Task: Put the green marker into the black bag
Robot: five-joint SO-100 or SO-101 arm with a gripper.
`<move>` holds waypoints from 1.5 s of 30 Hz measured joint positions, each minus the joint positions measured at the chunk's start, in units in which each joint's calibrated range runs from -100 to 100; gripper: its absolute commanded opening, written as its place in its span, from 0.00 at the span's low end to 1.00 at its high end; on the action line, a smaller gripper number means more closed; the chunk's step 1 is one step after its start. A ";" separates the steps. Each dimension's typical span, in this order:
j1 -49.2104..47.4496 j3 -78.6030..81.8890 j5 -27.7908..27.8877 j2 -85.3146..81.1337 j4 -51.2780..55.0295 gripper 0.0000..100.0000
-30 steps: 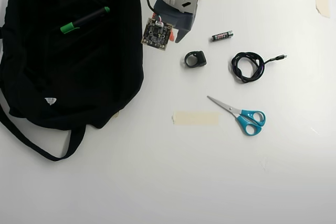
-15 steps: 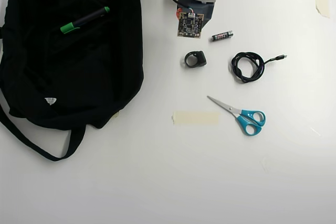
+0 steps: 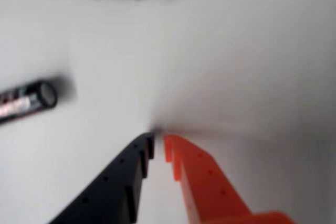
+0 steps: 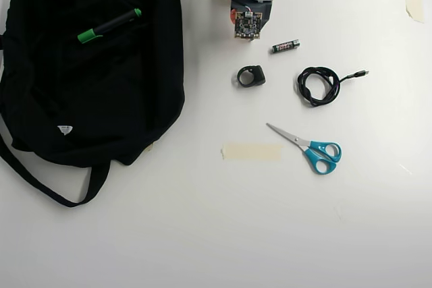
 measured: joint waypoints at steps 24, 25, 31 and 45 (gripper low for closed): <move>3.01 11.48 0.15 -19.68 3.61 0.02; 3.01 11.56 0.15 -20.42 4.21 0.02; 3.01 11.48 0.15 -30.47 11.94 0.02; 2.87 11.40 0.15 -32.21 13.31 0.02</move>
